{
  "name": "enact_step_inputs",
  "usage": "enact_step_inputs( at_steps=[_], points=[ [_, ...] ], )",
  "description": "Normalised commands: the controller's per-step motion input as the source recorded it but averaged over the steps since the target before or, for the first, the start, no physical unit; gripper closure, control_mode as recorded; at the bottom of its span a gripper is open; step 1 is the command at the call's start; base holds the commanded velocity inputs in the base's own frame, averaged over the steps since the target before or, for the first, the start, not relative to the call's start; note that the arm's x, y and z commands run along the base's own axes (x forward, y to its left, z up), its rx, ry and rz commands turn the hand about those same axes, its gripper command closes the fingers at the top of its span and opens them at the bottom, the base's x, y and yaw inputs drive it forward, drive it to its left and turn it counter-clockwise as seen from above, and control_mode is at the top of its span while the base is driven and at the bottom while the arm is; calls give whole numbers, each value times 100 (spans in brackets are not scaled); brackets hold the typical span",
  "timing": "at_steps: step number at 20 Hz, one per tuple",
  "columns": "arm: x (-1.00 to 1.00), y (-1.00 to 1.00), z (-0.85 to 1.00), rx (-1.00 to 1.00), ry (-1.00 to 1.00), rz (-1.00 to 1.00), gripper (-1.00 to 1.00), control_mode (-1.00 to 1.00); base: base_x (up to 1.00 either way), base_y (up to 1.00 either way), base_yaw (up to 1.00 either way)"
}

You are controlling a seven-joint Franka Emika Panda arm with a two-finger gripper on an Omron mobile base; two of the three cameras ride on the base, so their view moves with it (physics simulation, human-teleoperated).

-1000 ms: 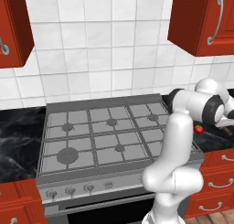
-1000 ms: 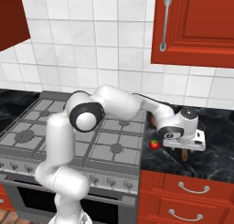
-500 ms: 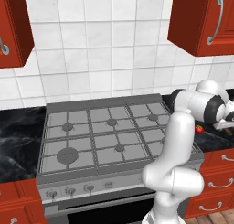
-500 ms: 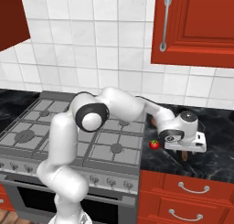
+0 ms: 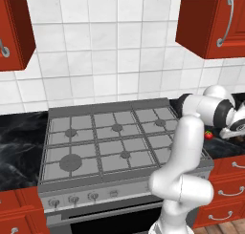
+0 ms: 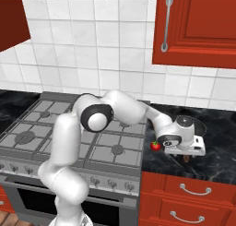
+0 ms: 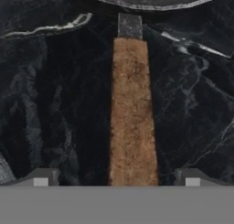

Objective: Place the pan on the front left burner on the stove. Then place the tomato and the onion in the pan and turn on the front left burner.

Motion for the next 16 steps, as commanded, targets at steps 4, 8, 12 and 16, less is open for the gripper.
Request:
enact_step_inputs(
  at_steps=[4,8,12,16],
  points=[
    [15,-10,-24,0,1,0,-100,-100,0,0,0],
    [13,-13,-25,0,0,0,-100,-100,0,0,0],
    [13,-5,-26,0,0,0,100,-100,0,0,0],
    [5,-18,-30,0,0,0,100,-100,0,0,0]
  ],
)
